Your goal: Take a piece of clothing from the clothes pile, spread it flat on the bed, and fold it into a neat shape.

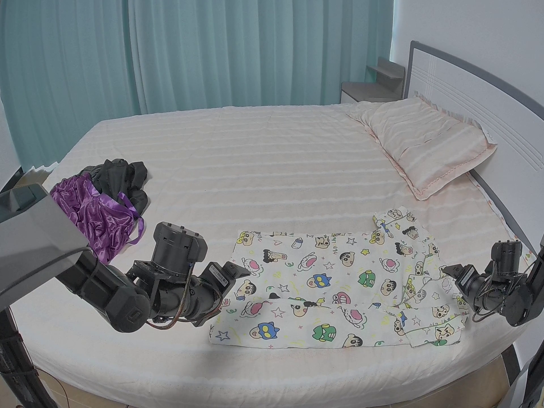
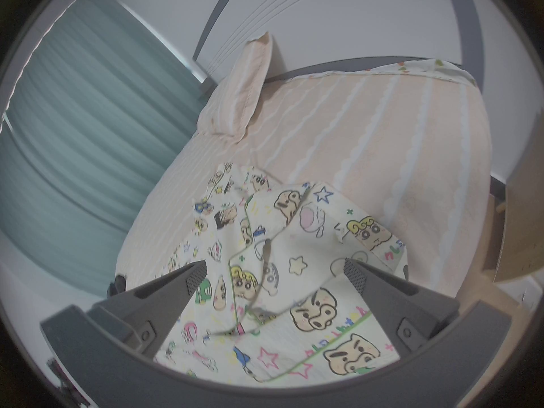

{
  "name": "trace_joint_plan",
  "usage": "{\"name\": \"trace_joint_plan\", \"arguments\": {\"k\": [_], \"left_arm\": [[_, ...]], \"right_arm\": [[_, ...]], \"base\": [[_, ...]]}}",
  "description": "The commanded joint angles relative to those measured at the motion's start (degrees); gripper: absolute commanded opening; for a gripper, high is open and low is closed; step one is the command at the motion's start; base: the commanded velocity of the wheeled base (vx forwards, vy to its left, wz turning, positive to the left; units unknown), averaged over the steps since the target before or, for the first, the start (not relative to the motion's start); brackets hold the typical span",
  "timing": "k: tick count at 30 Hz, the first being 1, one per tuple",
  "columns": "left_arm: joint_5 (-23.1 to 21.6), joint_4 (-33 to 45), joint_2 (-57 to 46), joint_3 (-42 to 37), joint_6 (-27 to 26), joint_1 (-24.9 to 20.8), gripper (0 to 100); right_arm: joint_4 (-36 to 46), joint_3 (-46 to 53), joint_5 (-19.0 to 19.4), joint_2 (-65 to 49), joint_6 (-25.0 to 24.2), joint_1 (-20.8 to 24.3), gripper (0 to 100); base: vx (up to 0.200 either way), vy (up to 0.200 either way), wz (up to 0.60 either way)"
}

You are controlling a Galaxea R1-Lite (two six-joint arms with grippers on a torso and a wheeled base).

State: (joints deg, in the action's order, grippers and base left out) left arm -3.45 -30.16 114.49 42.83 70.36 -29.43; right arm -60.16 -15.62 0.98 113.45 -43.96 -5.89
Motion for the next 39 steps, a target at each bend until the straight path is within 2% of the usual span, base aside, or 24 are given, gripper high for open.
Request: {"name": "trace_joint_plan", "arguments": {"k": [1, 4, 6, 7, 8, 9, 11, 16, 17, 18, 19, 21, 23, 24, 25, 28, 29, 39], "left_arm": [[0.2, -0.2, -0.4, -1.1, -0.1, -1.4, 100], [0.2, -0.1, -0.6, -1.5, -0.1, -1.7, 100], [0.1, -0.2, -0.7, -1.8, -0.1, -1.8, 100], [0.1, -0.2, -0.6, -1.9, 0.0, -1.9, 100], [0.1, -0.3, -0.7, -1.8, 0.0, -1.9, 100], [0.1, -0.3, -0.6, -1.9, 0.0, -2.3, 100], [0.1, -0.3, -0.6, -1.9, 0.0, -2.5, 100], [0.0, -0.3, -0.6, -1.9, 0.0, -2.5, 100], [0.0, -0.3, -0.6, -1.9, 0.0, -2.5, 100], [0.0, -0.3, -0.6, -1.9, 0.0, -2.5, 100], [-0.1, -0.3, -0.6, -1.9, 0.0, -2.5, 100], [-0.1, -0.3, -0.6, -1.9, 0.0, -2.5, 100], [-0.1, -0.3, -0.5, -1.9, 0.0, -2.5, 100], [-0.1, -0.3, -0.5, -1.9, 0.0, -2.5, 100], [-0.2, -0.3, -0.5, -1.9, 0.0, -2.5, 100], [-0.2, -0.3, -0.5, -1.8, 0.0, -2.4, 100], [-0.2, -0.3, -0.5, -1.8, 0.0, -2.4, 100], [-0.2, -0.3, -0.1, -1.8, 0.0, -2.4, 100]], "right_arm": [[0.1, 3.8, 3.9, -0.3, 4.8, 0.5, 100], [-0.2, 4.0, 4.6, -0.7, 9.2, -0.1, 100], [0.0, 4.1, 8.1, -0.1, 16.3, -3.5, 100], [0.2, 4.5, 11.6, 0.3, 18.8, -5.1, 100], [0.2, 4.5, 12.0, 0.4, 19.1, -5.3, 100], [0.4, 4.9, 17.6, 1.0, 21.4, -7.5, 100], [0.4, 5.2, 20.6, 1.8, 22.4, -8.6, 100], [0.0, 4.9, 23.1, 5.9, 27.3, -9.4, 100], [-0.1, 5.1, 27.9, 8.1, 31.0, -10.0, 100], [-0.1, 5.0, 29.2, 8.7, 32.2, -10.4, 100], [-0.2, 4.4, 31.9, 10.5, 35.5, -11.6, 100], [-0.2, 3.8, 33.0, 11.5, 37.2, -12.0, 100], [-0.2, 2.4, 34.2, 14.8, 41.1, -12.5, 100], [-0.2, 2.4, 34.2, 14.8, 41.1, -12.5, 100], [-0.2, 1.6, 35.3, 16.5, 44.4, -12.8, 100], [-0.2, 1.1, 37.3, 17.1, 45.7, -12.9, 100], [-0.2, 0.1, 39.1, 17.2, 45.8, -12.9, 100], [-0.2, -1.6, 44.2, 19.1, 47.5, -12.7, 100]], "base": [[0.000, -0.200, 0.00], [0.000, -0.133, 0.00], [0.000, 0.000, 0.00], [0.000, 0.000, 0.00], [0.000, 0.000, 0.00], [0.000, 0.000, 0.00], [0.000, 0.000, 0.00], [0.000, 0.000, 0.00], [0.000, 0.000, 0.00], [0.000, 0.000, 0.00], [0.000, 0.000, 0.00], [0.000, 0.000, 0.00], [0.000, 0.000, 0.00], [0.000, 0.000, 0.00], [0.000, 0.000, 0.00], [0.000, 0.000, 0.00], [0.000, 0.000, 0.00], [0.000, 0.000, 0.00]]}}
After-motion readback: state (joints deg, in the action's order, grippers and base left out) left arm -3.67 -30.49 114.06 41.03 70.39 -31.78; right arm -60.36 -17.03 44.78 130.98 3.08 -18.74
